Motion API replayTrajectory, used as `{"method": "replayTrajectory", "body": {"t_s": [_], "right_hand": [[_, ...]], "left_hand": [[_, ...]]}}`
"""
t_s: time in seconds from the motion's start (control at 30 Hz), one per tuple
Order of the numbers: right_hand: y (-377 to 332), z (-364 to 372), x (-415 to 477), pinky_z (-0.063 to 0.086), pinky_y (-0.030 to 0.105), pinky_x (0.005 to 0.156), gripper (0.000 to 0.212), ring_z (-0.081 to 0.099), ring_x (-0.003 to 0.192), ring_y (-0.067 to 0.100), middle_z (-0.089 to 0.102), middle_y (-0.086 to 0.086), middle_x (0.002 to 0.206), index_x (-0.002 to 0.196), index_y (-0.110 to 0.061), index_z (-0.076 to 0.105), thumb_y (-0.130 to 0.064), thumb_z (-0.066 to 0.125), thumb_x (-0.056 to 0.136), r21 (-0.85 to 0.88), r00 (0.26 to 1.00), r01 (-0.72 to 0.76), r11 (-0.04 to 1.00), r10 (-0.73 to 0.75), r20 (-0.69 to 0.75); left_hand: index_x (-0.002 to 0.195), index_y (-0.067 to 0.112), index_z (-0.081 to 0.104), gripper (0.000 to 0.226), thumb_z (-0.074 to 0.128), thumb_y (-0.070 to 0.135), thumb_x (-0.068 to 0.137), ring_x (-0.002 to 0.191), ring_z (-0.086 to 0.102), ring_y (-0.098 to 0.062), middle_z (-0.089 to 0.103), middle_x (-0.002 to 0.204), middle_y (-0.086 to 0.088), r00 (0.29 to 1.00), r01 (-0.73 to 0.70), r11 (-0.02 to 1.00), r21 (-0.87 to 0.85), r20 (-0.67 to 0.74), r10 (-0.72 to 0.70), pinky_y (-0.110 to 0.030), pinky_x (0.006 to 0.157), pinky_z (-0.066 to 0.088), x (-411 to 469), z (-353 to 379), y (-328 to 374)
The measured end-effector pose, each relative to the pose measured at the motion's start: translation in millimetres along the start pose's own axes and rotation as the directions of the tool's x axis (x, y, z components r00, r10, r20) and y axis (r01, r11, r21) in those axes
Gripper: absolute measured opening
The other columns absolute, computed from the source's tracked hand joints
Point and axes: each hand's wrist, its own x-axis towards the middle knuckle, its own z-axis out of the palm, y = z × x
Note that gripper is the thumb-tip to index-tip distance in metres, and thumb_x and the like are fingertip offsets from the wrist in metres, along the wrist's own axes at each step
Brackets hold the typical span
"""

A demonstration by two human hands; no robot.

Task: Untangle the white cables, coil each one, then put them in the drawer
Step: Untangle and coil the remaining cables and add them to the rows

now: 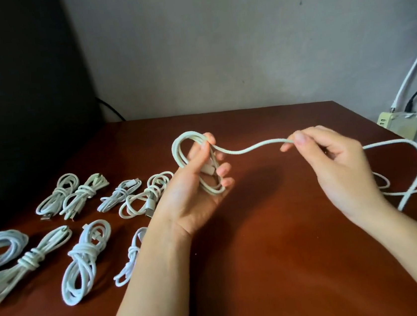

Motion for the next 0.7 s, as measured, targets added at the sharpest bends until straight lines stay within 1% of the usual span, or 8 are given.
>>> {"method": "replayTrajectory", "body": {"t_s": [0.13, 0.23, 0.33, 0.4, 0.47, 0.53, 0.6, 0.7], "right_hand": [[3.4, -2.7, 0.1, 0.03, 0.013, 0.064, 0.019, 0.043, 0.064, 0.005, 0.051, -0.008, 0.06, 0.07, -0.031, 0.066, -0.039, 0.059, 0.085, -0.134, 0.988, 0.127, 0.983, -0.137, -0.066], [4.5, -5.2, 0.5, 0.032, 0.018, 0.064, 0.02, 0.041, 0.065, 0.011, 0.05, -0.003, 0.059, 0.071, -0.024, 0.071, -0.038, 0.063, 0.083, -0.227, 0.974, 0.207, 0.952, -0.222, -0.044], [3.3, -2.5, -0.9, 0.032, 0.031, 0.062, 0.027, 0.039, 0.064, 0.016, 0.048, -0.001, 0.057, 0.068, -0.014, 0.075, -0.034, 0.065, 0.083, -0.388, 0.921, 0.371, 0.844, -0.387, 0.041], [1.5, 2.6, -3.2, 0.03, 0.032, 0.063, 0.026, 0.038, 0.066, 0.015, 0.048, -0.002, 0.057, 0.065, -0.014, 0.074, -0.032, 0.067, 0.082, -0.415, 0.875, 0.473, 0.778, -0.47, 0.117], [0.8, 7.8, -5.4, 0.029, 0.031, 0.064, 0.026, 0.038, 0.066, 0.013, 0.048, -0.003, 0.057, 0.064, -0.015, 0.074, -0.031, 0.067, 0.082, -0.404, 0.837, 0.544, 0.735, -0.51, 0.199], [1.1, 12.4, -7.3, 0.026, 0.027, 0.066, 0.025, 0.037, 0.067, 0.013, 0.047, -0.004, 0.059, 0.063, -0.015, 0.073, -0.031, 0.068, 0.082, -0.393, 0.8, 0.6, 0.697, -0.527, 0.287], [1.0, 15.0, -8.8, 0.027, 0.027, 0.066, 0.024, 0.036, 0.067, 0.013, 0.047, -0.005, 0.06, 0.063, -0.015, 0.072, -0.03, 0.069, 0.081, -0.371, 0.76, 0.648, 0.665, -0.54, 0.36], [-0.5, 17.0, -12.1, 0.033, 0.031, 0.063, 0.026, 0.035, 0.066, 0.013, 0.047, -0.004, 0.06, 0.063, -0.014, 0.07, -0.03, 0.068, 0.083, -0.318, 0.709, 0.7, 0.64, -0.567, 0.42]], "left_hand": [[0.082, 0.025, 0.057, 0.009, 0.051, 0.026, 0.089, 0.074, 0.068, -0.018, 0.07, 0.088, 0.0, 0.997, 0.069, 0.995, 0.07, -0.045, -0.066, -0.03, 0.072, 0.054, -0.2, 2.8, -4.0], [0.084, 0.023, 0.058, 0.011, 0.05, 0.025, 0.091, 0.09, 0.072, -0.023, 0.074, 0.101, -0.003, 0.994, 0.079, 0.996, -0.03, -0.068, -0.08, -0.04, 0.085, 0.053, -0.1, 5.5, -4.9], [0.085, 0.021, 0.061, 0.009, 0.059, 0.023, 0.076, 0.08, 0.073, -0.023, 0.073, 0.086, -0.004, 0.99, 0.063, 0.985, -0.162, -0.112, -0.082, -0.044, 0.077, 0.056, 0.6, 7.7, -5.5], [0.082, 0.019, 0.063, 0.01, 0.061, 0.022, 0.073, 0.068, 0.07, -0.019, 0.067, 0.073, -0.001, 0.986, 0.058, 0.967, -0.248, -0.136, -0.094, -0.045, 0.074, 0.058, 2.4, 5.3, -5.7], [0.081, 0.019, 0.061, 0.005, 0.058, 0.021, 0.078, 0.057, 0.06, -0.012, 0.055, 0.065, 0.003, 0.986, 0.073, 0.953, -0.294, -0.123, -0.113, -0.036, 0.068, 0.06, 4.4, 2.2, -6.3], [0.081, 0.019, 0.057, 0.004, 0.054, 0.022, 0.082, 0.05, 0.047, -0.008, 0.044, 0.062, 0.005, 0.985, 0.094, 0.946, -0.31, -0.112, -0.135, -0.023, 0.056, 0.052, 5.8, 0.7, -7.5], [0.08, 0.02, 0.053, 0.008, 0.05, 0.021, 0.088, 0.046, 0.038, -0.007, 0.038, 0.06, 0.006, 0.982, 0.105, 0.968, -0.227, -0.132, -0.138, -0.017, 0.047, 0.04, 7.3, 1.5, -10.7], [0.08, 0.02, 0.051, 0.02, 0.043, 0.019, 0.098, 0.045, 0.034, -0.006, 0.037, 0.058, 0.006, 0.98, 0.108, 0.991, 0.074, -0.177, -0.093, -0.017, 0.043, 0.034, 8.9, 4.2, -19.1]]}}
